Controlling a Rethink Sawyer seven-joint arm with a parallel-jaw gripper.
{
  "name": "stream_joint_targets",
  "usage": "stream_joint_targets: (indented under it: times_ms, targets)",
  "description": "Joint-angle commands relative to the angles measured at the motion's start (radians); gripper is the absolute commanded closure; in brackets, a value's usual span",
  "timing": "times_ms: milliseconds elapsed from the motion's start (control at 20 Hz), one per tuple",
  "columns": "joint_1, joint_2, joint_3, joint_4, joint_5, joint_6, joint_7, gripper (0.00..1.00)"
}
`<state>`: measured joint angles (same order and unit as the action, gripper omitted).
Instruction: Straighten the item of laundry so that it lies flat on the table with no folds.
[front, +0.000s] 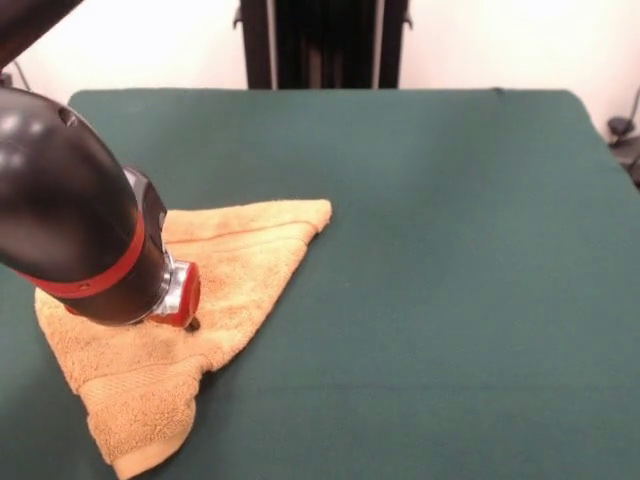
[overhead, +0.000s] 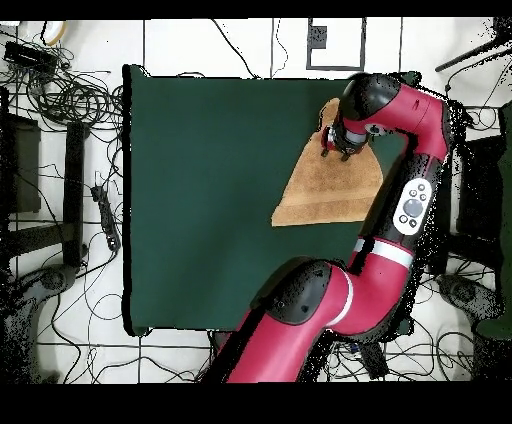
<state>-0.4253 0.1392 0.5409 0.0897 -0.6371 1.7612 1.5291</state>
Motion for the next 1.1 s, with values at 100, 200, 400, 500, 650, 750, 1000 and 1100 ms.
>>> stream_joint_targets:
  times_ms: [100,200,400,500,650,750,1000,1100]
  targets:
    - [-0.075,-0.099,-0.065,0.308,0.07,-0.237,-0.385,0.0]
    - [-0.082,-0.09,-0.062,0.315,0.069,-0.265,-0.398,0.0]
    - [-0.086,-0.105,-0.067,0.371,0.086,-0.305,-0.358,0.0]
    - [-0.084,-0.11,-0.068,0.396,0.096,-0.323,-0.322,0.0]
    - [-0.078,-0.128,-0.071,0.439,0.116,-0.343,-0.255,0.0]
    - [-0.067,-0.148,-0.079,0.469,0.135,-0.34,-0.194,0.0]
    - [-0.045,-0.184,-0.098,0.512,0.166,-0.333,-0.099,0.0]
    - [-0.04,-0.19,-0.105,0.525,0.177,-0.342,-0.082,0.0]
